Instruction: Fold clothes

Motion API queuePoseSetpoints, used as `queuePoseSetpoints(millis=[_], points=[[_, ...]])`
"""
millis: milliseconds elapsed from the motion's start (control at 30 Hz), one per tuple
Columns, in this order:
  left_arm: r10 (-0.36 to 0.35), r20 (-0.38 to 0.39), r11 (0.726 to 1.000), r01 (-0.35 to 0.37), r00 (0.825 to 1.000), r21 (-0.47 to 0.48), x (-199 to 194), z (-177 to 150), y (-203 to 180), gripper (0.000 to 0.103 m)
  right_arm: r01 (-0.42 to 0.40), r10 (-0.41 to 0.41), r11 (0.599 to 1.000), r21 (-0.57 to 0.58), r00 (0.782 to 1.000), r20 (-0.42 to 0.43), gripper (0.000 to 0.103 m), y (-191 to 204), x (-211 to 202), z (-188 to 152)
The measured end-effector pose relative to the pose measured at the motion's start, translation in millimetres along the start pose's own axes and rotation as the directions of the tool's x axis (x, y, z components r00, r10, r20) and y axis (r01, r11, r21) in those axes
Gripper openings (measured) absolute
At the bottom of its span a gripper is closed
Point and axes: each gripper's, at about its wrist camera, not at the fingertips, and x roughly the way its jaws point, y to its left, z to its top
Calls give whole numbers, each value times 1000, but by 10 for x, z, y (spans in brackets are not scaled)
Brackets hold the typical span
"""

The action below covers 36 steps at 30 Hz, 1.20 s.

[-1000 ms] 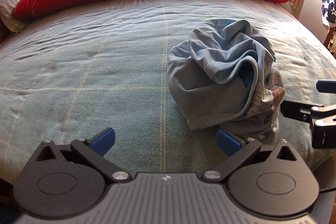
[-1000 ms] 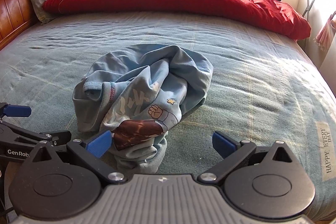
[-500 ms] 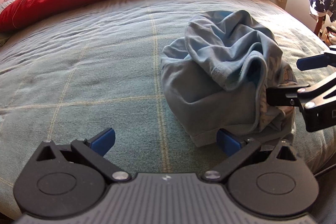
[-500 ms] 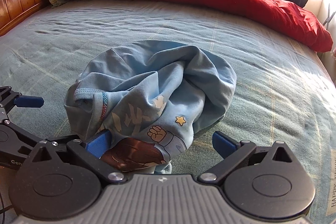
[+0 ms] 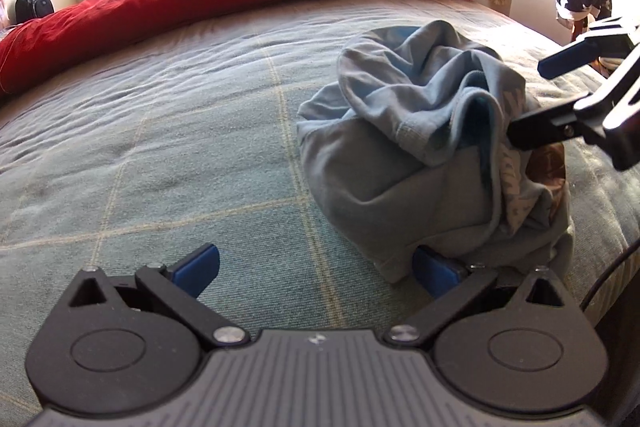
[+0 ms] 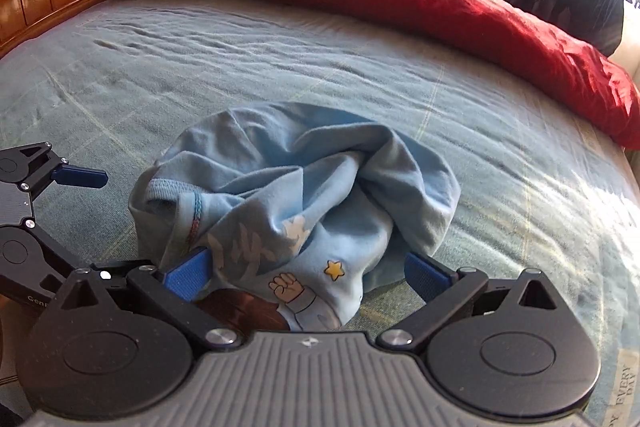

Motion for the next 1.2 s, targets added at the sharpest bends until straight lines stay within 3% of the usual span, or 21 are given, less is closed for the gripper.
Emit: queuePoseSetpoints(millis=[133, 333, 467, 567, 600, 700, 933, 1200], points=[[2, -6, 999, -2, 1000, 40, -76, -57, 67, 102, -34, 38, 998, -51, 996, 76, 99, 98, -250, 155], [-14, -21, 998, 16, 1000, 66, -184, -202, 120, 98, -87, 97, 964, -252, 995, 29, 70, 684, -151, 312], [-11, -8, 999, 11, 1000, 33, -262, -264, 188, 98, -70, 74, 932, -356, 997, -4, 62, 972, 46, 340], [-6, 1, 1000, 6, 1000, 15, -295, -281, 246, 98, -33, 19, 920, -389, 999, -41, 32, 1035, 215, 328], [-6, 3, 1000, 6, 1000, 10, -303, -283, 263, 98, -27, 6, 921, -388, 999, -54, 12, 1022, 258, 329], [-13, 11, 1000, 13, 1000, 0, -307, -274, 292, 99, -43, 21, 938, -344, 997, -68, 11, 880, 264, 389], [-27, 6, 1000, 27, 1000, 12, -242, -249, 237, 99, 114, -119, 959, -259, 993, -5, 11, 309, 235, 773], [-24, -3, 1000, 24, 1000, 20, -186, -207, 241, 99, 212, -218, 969, -130, 975, -35, 11, -466, 521, 1045]])
